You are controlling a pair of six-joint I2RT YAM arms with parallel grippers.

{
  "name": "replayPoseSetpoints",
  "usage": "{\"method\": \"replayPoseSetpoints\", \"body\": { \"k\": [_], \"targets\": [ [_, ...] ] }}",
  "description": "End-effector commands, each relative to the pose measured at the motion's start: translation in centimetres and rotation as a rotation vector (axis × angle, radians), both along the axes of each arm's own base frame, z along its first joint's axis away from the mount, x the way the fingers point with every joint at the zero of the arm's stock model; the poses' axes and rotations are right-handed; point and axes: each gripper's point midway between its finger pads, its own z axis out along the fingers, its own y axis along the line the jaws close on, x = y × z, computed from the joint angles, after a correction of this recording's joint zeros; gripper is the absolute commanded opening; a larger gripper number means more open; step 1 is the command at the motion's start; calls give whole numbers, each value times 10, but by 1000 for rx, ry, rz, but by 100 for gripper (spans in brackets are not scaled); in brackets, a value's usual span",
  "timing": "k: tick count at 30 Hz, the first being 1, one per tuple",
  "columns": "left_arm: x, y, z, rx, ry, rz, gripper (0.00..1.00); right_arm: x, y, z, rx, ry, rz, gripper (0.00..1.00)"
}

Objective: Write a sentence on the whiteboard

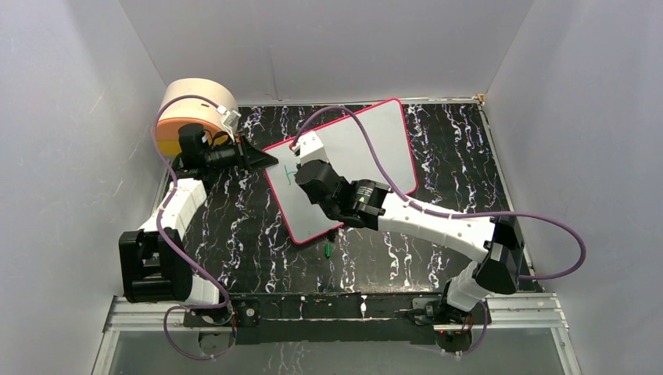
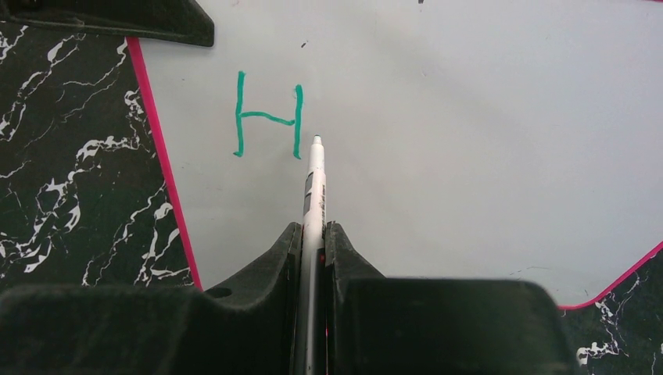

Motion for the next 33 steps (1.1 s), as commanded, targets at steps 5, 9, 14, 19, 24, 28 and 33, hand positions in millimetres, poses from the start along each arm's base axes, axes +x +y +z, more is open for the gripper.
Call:
{"method": "replayPoseSetpoints", "body": {
  "k": [5, 9, 14, 19, 24, 28, 33],
  "targets": [
    [3, -2, -12, 43, -22, 6, 0, 13, 5, 5, 33, -30, -33, 0],
    [2, -2, -12, 43, -23, 5, 0, 14, 7, 2, 33, -21, -30, 0],
    [3, -2, -13, 42, -20, 6, 0, 15, 9, 1, 38, -21, -30, 0],
    [2, -2, -13, 42, -17, 4, 0, 18, 9, -2, 36, -18, -34, 0],
    [2, -2, -12, 43, -21, 3, 0, 19, 13, -4, 37, -13, -26, 0],
    [2, -2, -13, 43, -20, 5, 0, 17, 16, -8, 30, 0, -5, 0],
    [3, -2, -13, 43, -20, 5, 0, 14, 17, -12, 22, 14, 12, 0]
  ]
}}
